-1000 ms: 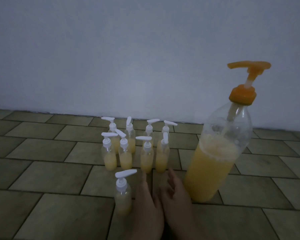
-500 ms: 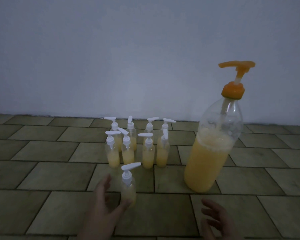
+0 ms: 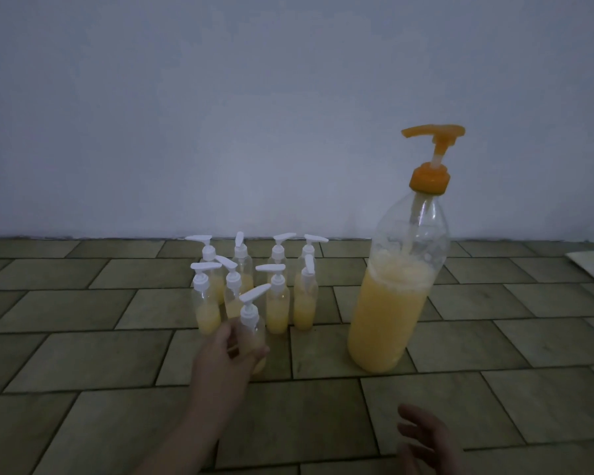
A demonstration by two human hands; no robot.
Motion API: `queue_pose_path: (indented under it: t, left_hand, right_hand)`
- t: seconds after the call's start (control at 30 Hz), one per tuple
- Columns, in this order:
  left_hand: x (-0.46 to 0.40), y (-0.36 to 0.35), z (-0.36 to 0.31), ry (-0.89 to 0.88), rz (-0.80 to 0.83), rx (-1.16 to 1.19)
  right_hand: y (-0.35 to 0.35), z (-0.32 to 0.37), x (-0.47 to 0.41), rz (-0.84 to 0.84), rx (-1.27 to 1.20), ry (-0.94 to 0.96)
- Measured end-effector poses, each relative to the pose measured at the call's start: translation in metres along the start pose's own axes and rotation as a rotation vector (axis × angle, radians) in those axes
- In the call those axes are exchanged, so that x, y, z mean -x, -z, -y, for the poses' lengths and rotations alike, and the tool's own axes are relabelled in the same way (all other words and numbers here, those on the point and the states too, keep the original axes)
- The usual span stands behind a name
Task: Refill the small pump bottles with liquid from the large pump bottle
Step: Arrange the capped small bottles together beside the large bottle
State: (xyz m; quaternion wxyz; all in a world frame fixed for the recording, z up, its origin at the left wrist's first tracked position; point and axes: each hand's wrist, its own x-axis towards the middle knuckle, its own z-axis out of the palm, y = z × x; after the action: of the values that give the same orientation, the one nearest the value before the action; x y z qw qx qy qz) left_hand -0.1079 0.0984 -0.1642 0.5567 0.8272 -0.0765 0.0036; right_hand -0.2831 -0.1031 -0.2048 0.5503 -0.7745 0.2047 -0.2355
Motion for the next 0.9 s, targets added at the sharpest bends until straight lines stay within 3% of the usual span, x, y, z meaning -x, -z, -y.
queue_pose_path:
  t: [0.23,0.33,0.4,0.47,0.53,0.63,0.9]
  left_hand:
    - [-0.009,-0.01,0.018,-0.054,-0.013,-0.032]
    - [0.01,-0.011,0.022,0.035,-0.142,0.049]
    - [0.038,-0.018,0.017,-0.145,-0.256,0.138]
    - [0.057,-0.03,0.007,-0.35,-0.137,0.143]
    - [0.059,-0.042,-0.006,-0.43,0.134,0.073]
    - [0.045,-0.058,-0.038,-0.359,0.43,0.05]
    - [-0.004,-0.099,-0.094,-0.214,0.611,0.15]
  right_hand:
    - [-0.005,-0.001,-0.003,-0.174,0.04,0.178]
    - [0.0,0.002,-0.011,-0.197,0.037,0.202]
    - [0.009,0.009,-0.022,-0.209,0.039,0.252]
    - [0.021,0.019,-0.036,-0.169,0.057,0.296]
    - [0.033,0.023,-0.053,-0.074,0.094,0.322]
    - [0.038,0.026,-0.075,0.031,0.093,0.275]
    - [0.021,0.011,-0.103,0.133,0.091,0.248]
